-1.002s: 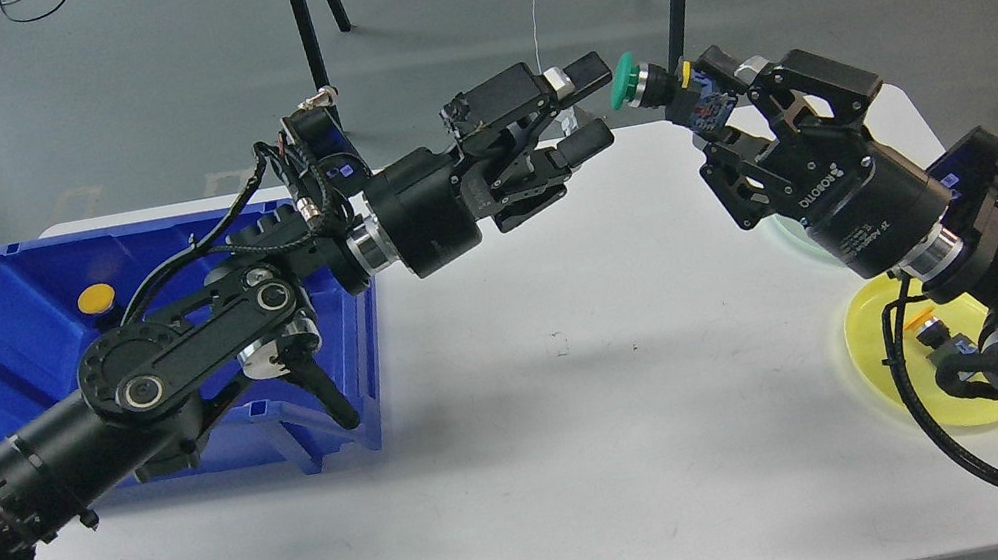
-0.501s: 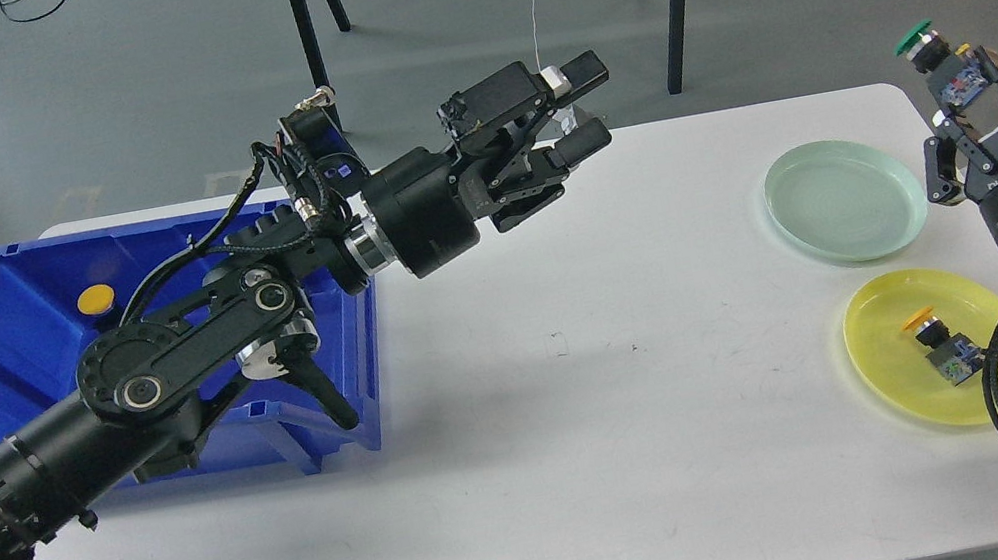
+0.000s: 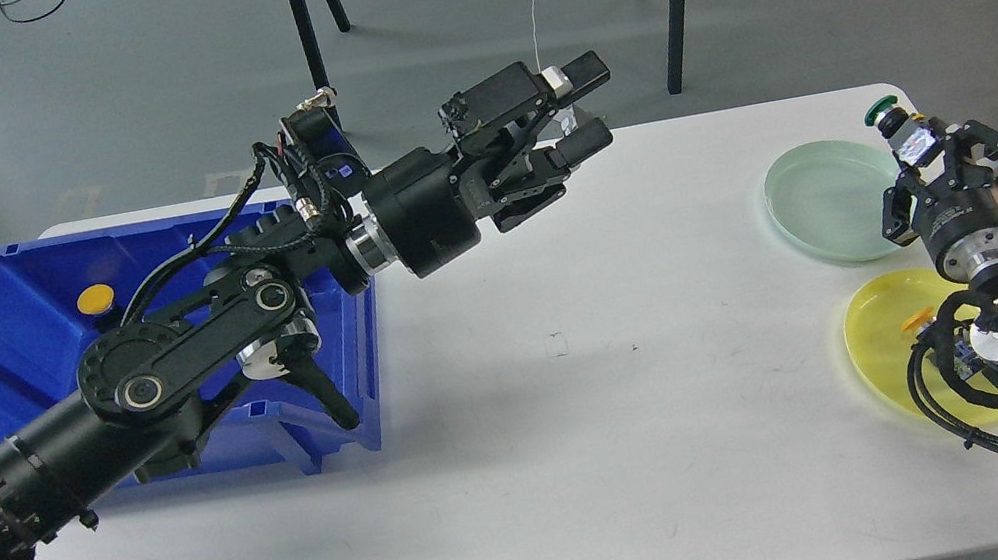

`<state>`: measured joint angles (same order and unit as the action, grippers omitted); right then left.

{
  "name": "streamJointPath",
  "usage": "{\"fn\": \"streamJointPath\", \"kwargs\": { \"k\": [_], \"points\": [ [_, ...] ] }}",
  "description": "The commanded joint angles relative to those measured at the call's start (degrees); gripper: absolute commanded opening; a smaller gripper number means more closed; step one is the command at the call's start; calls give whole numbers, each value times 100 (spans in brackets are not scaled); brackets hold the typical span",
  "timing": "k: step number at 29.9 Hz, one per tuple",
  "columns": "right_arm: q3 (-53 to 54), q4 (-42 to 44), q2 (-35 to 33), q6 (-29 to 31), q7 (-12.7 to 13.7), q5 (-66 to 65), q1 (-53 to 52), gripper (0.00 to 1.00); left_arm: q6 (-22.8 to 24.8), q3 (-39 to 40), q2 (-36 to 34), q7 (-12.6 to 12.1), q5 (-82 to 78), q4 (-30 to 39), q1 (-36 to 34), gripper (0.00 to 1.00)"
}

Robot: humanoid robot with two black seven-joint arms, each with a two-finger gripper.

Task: Pass button and place on color plate
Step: 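Lower the green button onto the pale green plate and open the right gripper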

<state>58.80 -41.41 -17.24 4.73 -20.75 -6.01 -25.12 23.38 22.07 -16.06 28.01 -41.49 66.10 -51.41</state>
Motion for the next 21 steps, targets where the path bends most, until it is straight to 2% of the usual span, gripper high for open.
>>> {"fn": "streamJointPath", "kwargs": {
  "k": [1, 8, 14, 17, 20, 21],
  "points": [
    [8, 18, 309, -174, 238, 4, -45, 8, 0, -1, -2, -1, 1, -1, 0, 82],
    [140, 615, 696, -315, 458, 196, -230, 8, 0, -1, -2, -1, 1, -1, 0, 82],
    [140, 687, 652, -288, 564, 636, -283, 9, 0, -1, -2, -1, 1, 8, 0, 82],
    [140, 687, 643, -271, 581, 636, -292, 16, 0, -1, -2, -1, 1, -1, 0, 82],
    [149, 687, 643, -262, 581, 636, -283, 29, 0, -1, -2, -1, 1, -1, 0, 82],
    [158, 678, 643, -262, 581, 645, -292, 36, 0, -1, -2, -1, 1, -1, 0, 82]
  ]
}}
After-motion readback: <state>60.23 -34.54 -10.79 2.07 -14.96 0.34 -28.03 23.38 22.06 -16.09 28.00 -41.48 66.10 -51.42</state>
